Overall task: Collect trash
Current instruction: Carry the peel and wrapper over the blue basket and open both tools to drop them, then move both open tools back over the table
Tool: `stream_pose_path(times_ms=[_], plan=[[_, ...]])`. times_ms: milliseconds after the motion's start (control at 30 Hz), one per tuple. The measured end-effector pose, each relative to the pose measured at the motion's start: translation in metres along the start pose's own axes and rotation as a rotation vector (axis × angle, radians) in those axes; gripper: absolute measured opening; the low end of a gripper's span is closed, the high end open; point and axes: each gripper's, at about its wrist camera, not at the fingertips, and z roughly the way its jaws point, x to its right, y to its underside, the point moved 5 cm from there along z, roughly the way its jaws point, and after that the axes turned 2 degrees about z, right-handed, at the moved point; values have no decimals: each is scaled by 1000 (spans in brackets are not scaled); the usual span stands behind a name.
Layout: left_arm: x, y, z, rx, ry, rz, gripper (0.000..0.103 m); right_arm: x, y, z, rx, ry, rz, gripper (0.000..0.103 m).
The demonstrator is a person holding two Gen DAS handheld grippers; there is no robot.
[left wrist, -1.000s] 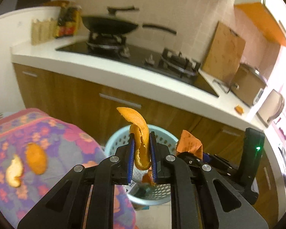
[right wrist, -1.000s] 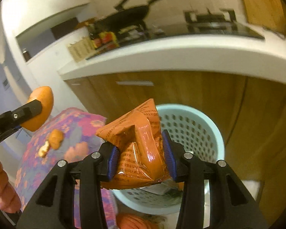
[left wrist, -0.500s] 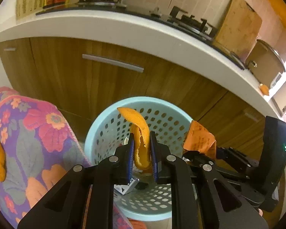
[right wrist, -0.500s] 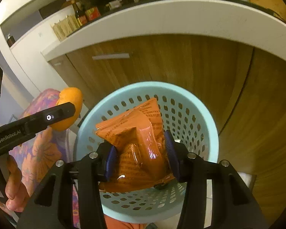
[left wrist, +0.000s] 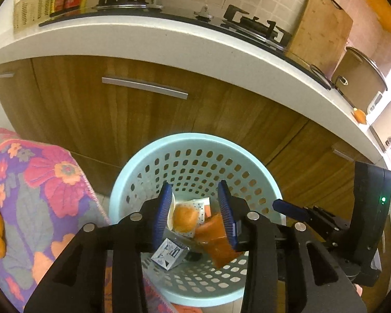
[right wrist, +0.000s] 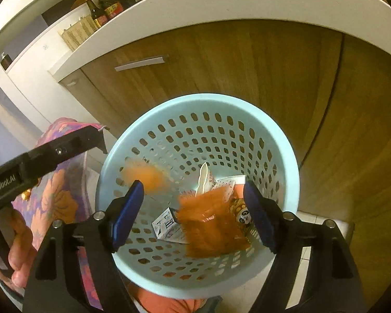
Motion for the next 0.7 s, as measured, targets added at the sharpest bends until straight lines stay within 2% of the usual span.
stream_pose_path(times_ms=[133, 333, 500, 600, 700], plan=[[-8, 3, -18, 29, -6, -14, 39, -5, 4, -14, 24, -1, -2, 74], [-25, 8, -53, 81, -18, -39, 39, -36, 1, -38, 76, 1, -61, 74], [-42, 15, -94, 151, -41, -53, 39, -80, 0, -58, 124, -13, -151, 74], [-59, 22, -125, 200, -61, -76, 44, -107, 0, -66, 146, -34, -197, 74], [-79, 28, -155, 237, -82, -92, 44, -142, 2, -72, 164, -66, -244, 74]])
